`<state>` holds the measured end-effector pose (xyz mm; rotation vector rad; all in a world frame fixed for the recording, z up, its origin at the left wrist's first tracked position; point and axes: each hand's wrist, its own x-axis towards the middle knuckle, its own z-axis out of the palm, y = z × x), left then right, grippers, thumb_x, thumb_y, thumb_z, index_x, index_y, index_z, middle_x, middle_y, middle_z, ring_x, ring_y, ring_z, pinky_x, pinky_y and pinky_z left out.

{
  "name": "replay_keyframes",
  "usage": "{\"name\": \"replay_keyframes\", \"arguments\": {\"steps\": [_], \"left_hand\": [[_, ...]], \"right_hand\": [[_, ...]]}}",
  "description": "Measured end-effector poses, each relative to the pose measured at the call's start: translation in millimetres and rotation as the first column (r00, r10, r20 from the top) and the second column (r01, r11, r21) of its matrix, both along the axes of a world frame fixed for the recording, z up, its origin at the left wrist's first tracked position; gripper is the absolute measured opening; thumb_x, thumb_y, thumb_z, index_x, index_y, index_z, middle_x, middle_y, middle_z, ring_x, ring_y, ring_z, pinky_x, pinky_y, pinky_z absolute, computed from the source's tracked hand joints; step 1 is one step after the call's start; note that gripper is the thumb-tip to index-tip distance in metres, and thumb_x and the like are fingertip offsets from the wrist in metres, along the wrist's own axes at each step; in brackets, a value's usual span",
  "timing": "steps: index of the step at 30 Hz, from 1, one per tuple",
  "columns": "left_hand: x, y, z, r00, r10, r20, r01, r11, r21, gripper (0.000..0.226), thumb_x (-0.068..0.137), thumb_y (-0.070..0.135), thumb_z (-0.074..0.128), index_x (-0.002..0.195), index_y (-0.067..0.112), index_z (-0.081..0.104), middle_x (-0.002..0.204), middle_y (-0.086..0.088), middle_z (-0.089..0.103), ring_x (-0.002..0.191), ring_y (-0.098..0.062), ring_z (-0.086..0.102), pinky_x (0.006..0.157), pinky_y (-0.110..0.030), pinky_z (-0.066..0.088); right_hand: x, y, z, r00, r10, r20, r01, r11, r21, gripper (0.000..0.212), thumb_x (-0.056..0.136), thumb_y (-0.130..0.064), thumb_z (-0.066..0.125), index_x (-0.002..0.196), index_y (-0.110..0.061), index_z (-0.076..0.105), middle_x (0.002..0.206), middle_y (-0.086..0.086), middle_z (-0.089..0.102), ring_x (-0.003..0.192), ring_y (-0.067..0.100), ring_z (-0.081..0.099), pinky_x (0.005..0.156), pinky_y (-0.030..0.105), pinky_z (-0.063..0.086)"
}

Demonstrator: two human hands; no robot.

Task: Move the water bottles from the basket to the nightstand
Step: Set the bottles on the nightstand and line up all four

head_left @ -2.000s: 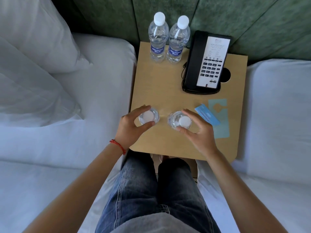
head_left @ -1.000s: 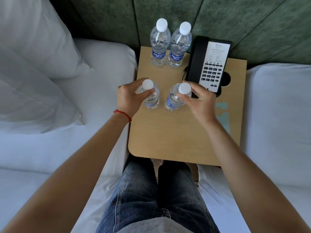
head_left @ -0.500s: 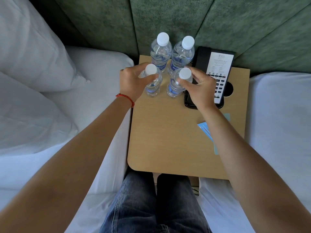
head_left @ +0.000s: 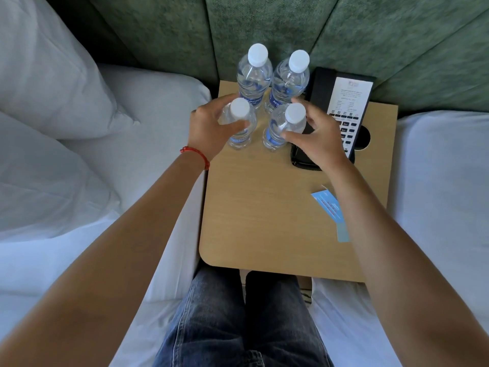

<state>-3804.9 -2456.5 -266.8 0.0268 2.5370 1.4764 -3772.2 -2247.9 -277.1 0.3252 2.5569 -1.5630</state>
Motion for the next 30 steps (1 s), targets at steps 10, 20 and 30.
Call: {"name": "replay_keyframes", "arguments": {"steps": [10,20,30], "left_hand": [[-2.6,-2.6,-1.1,1.000,-0.029,0.004,0.029,0.999,-0.032,0.045,0.072,0.017,0.076,0.114,0.014,0.063,0.105,0.009,0.062,0.102,-0.007,0.058,0.092,-0.017,0.045],[-7.5,-3.8,-0.7,0.999,-0.046,-0.016,0.044,0.994,-0.100,0.046,0.070,0.022,0.078,0.112,0.011,0.063,0.114,-0.007,0.066,0.101,-0.012,0.059,0.089,-0.019,0.045],[3.1,-1.6,-3.7,0.998,-0.026,-0.049,0.021,0.994,-0.112,0.058,0.072,0.024,0.077,0.124,0.013,0.054,0.125,-0.008,0.059,0.114,-0.015,0.052,0.097,-0.026,0.042]], "right_hand": [[3.2,-14.1,-0.4,0.996,-0.013,-0.089,0.049,0.907,0.418,0.063,0.063,-0.046,0.079,0.105,-0.004,0.056,0.107,0.010,0.061,0.094,0.025,0.060,0.067,0.032,0.045],[6.5,-7.1,2.0,0.998,-0.003,-0.056,0.015,0.975,0.221,0.069,0.069,-0.036,0.078,0.125,-0.007,0.049,0.125,0.007,0.056,0.112,0.013,0.053,0.088,0.015,0.038],[10.2,-1.9,2.1,0.999,0.026,-0.029,-0.024,0.997,0.071,0.064,0.070,-0.015,0.076,0.129,-0.013,0.051,0.127,0.002,0.057,0.115,0.008,0.051,0.103,0.026,0.041]]}}
